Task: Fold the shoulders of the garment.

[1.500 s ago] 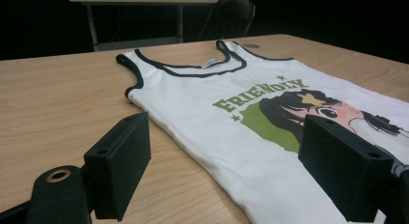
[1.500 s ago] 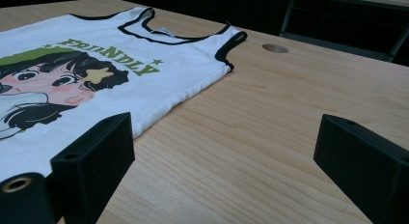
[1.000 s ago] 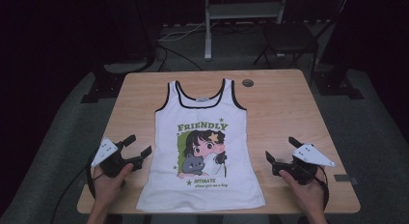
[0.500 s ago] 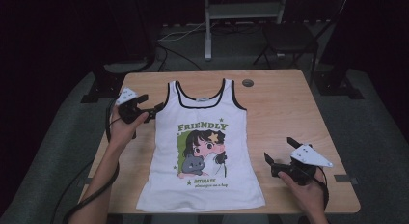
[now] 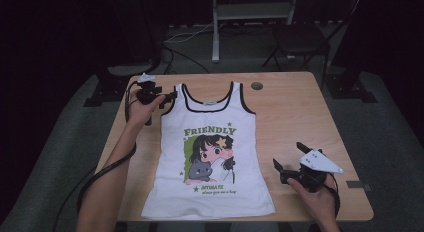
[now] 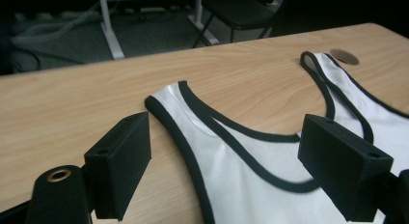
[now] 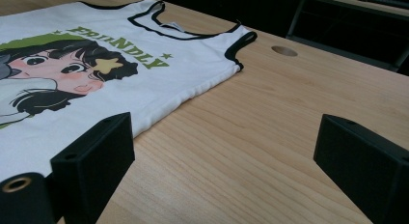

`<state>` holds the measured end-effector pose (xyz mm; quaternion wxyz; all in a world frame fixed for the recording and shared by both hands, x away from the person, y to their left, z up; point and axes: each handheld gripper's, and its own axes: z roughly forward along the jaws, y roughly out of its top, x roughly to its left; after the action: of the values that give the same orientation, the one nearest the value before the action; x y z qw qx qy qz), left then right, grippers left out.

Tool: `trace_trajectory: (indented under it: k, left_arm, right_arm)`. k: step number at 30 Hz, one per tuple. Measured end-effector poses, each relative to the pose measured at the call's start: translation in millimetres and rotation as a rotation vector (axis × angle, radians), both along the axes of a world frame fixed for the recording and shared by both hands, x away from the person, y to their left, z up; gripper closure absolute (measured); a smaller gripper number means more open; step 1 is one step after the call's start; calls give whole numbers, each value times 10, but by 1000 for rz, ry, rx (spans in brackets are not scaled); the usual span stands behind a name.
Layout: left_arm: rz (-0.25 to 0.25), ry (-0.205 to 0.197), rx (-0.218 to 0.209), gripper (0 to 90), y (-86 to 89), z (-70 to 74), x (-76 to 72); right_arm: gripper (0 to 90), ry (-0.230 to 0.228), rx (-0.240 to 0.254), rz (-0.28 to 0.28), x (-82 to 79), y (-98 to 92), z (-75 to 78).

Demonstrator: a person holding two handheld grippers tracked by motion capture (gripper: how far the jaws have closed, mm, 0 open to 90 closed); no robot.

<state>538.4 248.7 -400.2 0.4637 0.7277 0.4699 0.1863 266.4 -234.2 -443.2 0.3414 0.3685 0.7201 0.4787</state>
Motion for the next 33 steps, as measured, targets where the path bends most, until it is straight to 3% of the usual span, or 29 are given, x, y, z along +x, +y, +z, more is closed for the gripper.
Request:
trace_trajectory:
  k: [4,5,6,8,12,15,18,21,29,33]
  left_arm:
    - [36,34,-8,196,-42,-33,161]
    - [31,39,-19,231,-43,-41,195]
    - [47,50,-33,330,-46,-53,232]
    - [58,76,-70,335,-35,-80,301]
    - [72,130,-54,335,-54,-171,421]
    - [87,162,-86,337,-66,-227,490]
    - [94,179,-87,407,-79,-276,543]
    - [100,190,-105,410,-87,-317,575]
    - [105,235,-90,430,-109,-362,632]
    - [117,244,-91,488,-110,-361,664]
  right_arm:
    - [66,1,1,0,3,-1,0]
    - [66,0,2,-1,4,-2,0]
    - [66,-1,1,-1,6,-3,0]
    - [66,-2,1,-1,9,-4,0]
    - [66,1,7,-2,14,-8,1]
    - [66,3,14,0,15,-12,2]
    - [66,4,14,3,17,-16,2]
    - [66,4,15,5,21,-19,2]
    - [66,4,14,9,24,-17,2]
    - [66,4,12,9,23,-14,1]
